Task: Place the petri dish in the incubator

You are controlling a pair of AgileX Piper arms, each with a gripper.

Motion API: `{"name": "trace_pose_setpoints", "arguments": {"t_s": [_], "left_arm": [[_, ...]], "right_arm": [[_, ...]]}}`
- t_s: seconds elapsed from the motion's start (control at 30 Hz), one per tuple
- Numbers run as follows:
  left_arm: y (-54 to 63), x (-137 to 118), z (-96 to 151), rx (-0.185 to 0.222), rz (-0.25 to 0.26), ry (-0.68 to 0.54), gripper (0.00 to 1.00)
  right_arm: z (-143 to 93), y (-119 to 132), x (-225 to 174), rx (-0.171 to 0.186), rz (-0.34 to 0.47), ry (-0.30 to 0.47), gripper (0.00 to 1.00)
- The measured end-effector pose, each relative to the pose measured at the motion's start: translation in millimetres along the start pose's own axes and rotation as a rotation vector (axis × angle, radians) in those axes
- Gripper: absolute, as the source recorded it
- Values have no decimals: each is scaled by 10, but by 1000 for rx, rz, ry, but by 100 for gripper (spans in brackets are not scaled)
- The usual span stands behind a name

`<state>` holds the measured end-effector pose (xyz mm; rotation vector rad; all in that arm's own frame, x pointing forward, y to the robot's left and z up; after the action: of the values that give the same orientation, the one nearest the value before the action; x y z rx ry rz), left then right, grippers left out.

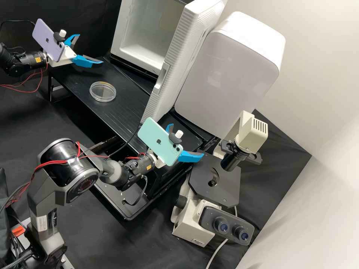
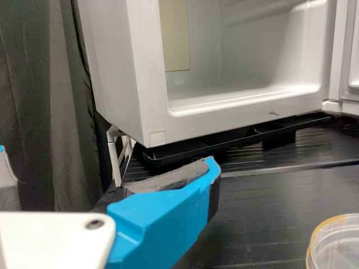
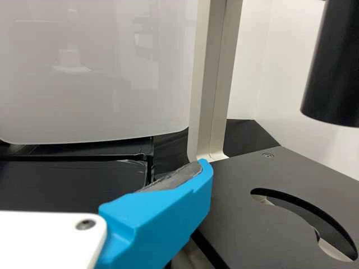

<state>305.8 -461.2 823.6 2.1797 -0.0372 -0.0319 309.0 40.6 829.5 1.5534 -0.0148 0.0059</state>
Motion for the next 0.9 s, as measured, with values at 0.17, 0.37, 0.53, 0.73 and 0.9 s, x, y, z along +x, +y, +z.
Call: {"name": "trace_pose_setpoints", "arguments": {"t_s": [0.17, 0.37, 0.53, 0.73, 0.9], "left_arm": [[0, 0, 0, 0, 0, 0, 100], [0, 0, 2, 1, 0, -2, 100], [-9, -7, -5, 2, -6, -11, 100], [-87, -129, -26, -17, -36, -51, 100], [-135, -277, 33, 12, -52, -121, 100]], "right_arm": [[0, 0, 0, 0, 0, 0, 100], [0, 0, 0, 0, 0, 0, 100], [0, 0, 0, 0, 0, 0, 100], [0, 0, 0, 0, 0, 0, 100], [0, 0, 0, 0, 0, 0, 100]]}}
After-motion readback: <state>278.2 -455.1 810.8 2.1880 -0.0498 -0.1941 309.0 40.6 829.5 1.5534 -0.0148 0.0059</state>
